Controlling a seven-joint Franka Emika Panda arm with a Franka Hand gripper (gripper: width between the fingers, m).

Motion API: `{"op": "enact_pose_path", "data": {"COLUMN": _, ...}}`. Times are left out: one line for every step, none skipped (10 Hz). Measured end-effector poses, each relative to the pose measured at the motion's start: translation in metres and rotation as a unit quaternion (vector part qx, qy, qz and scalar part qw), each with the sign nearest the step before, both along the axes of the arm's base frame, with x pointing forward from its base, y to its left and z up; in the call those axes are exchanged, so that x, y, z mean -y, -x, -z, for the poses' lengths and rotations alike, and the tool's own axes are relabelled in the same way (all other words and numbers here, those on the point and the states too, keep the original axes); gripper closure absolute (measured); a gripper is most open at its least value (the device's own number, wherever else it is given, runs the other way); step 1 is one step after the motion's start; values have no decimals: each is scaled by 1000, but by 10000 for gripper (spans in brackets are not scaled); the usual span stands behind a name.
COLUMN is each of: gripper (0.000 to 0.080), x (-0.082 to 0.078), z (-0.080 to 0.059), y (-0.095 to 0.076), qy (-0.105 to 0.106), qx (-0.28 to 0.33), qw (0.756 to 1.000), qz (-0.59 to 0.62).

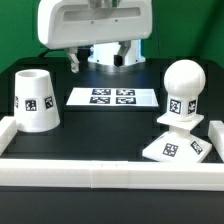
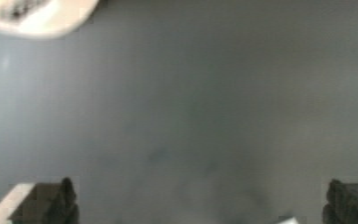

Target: Assemble lamp

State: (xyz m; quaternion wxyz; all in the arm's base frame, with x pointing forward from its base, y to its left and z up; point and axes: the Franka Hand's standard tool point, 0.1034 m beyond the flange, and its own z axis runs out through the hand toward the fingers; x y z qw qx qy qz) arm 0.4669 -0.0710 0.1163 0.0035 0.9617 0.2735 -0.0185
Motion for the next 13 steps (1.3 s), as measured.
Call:
{"op": "enact_pose_path", "data": {"gripper": 100, "x": 11, "z": -4, "y": 10, "qy": -3, "qx": 0, "qw": 1000, "qz": -17}}
{"op": "enact_pose_path", "data": {"gripper": 100, "x": 28, "z": -7, "y": 21, "qy": -4, "qx": -1, "qw": 1000, "qz": -27}}
{"op": "enact_pose_path", "data": {"gripper": 100, "x": 43, "z": -6, "y": 29, "qy": -4, "qx": -2, "qw": 1000, "qz": -26}}
{"op": "enact_pose_path", "data": {"gripper": 100, "x": 42, "z": -5, "y": 28, "qy": -4, "qx": -3, "qw": 1000, "qz": -20}}
{"op": "enact_pose_path", "data": {"gripper": 100, "x": 40, "z": -5, "y": 28, "qy": -4, "qx": -4, "qw": 1000, "qz": -24}}
{"op": "enact_pose_path", "data": {"gripper": 100, "x": 40, "z": -5, "y": 28, "qy": -4, "qx": -4, "qw": 1000, "qz": -23}}
{"op": "enact_pose_path", "data": {"gripper": 100, "x": 42, "z": -4, "y": 28, "qy": -4, "qx": -4, "qw": 1000, "qz": -30}}
{"op": "enact_pose_path", "data": {"gripper": 100, "x": 52, "z": 4, "y": 30, "qy": -4, "qx": 0, "qw": 998, "qz": -55}}
{"op": "enact_pose_path", "data": {"gripper": 100, "x": 63, "z": 9, "y": 34, "qy": -4, "qx": -6, "qw": 998, "qz": -59}}
{"op": "enact_pose_path", "data": {"gripper": 100, "x": 71, "z": 10, "y": 36, "qy": -5, "qx": -7, "qw": 998, "qz": -60}}
{"op": "enact_pose_path", "data": {"gripper": 100, "x": 73, "z": 13, "y": 37, "qy": -6, "qx": -9, "qw": 998, "qz": -60}}
{"op": "enact_pose_path", "data": {"gripper": 100, "x": 74, "z": 18, "y": 38, "qy": -7, "qx": -13, "qw": 998, "qz": -58}}
{"op": "enact_pose_path", "data": {"gripper": 100, "x": 74, "z": 24, "y": 39, "qy": -7, "qx": -18, "qw": 998, "qz": -58}}
